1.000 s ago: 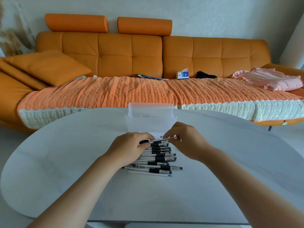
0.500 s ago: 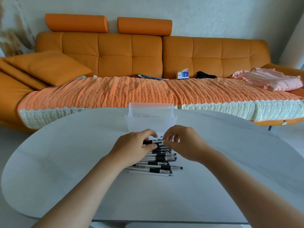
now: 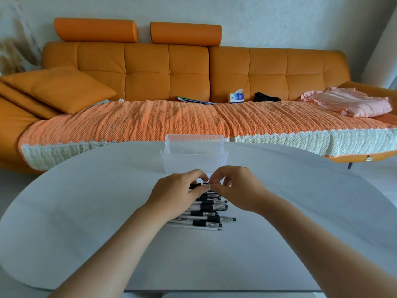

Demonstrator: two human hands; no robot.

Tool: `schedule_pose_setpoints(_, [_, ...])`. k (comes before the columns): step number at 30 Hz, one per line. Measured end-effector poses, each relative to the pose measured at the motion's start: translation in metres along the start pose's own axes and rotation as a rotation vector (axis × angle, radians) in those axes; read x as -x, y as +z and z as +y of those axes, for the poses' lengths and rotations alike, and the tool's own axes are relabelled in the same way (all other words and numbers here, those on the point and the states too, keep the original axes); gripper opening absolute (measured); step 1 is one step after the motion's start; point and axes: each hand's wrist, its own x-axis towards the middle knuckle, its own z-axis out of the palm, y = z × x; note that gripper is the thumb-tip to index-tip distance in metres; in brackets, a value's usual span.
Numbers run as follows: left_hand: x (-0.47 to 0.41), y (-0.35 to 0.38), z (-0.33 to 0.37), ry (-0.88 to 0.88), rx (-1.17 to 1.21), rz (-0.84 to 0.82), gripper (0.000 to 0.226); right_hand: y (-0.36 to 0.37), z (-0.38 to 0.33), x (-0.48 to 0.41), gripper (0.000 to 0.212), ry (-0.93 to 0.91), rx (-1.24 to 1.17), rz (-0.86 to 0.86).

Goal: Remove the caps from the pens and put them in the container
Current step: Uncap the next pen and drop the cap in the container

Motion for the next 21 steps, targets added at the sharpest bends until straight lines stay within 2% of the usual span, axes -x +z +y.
schedule_pose_setpoints(8, [-0.003, 0.007, 0.014, 0.049, 0.005, 0.056, 0.008, -0.010, 0.004, 0.009, 0.004, -0.042, 0.124, -0.021])
schedule_pose_setpoints(12, [-0.003, 0.012, 0.024, 0.081, 0.024, 0.088, 0.007, -0.014, 0.005, 0.016, 0.009, -0.011, 0.159, -0.035])
schedule_pose_setpoints(16, [-0.004, 0.017, 0.033, 0.164, 0.008, 0.152, 0.006, -0.017, 0.006, 0.022, 0.012, 0.103, 0.026, -0.037])
schedule_pose_setpoints(21, [-0.006, 0.023, 0.038, 0.288, -0.101, 0.217, 0.009, -0.024, 0.006, 0.028, 0.024, 0.262, -0.228, -0.122])
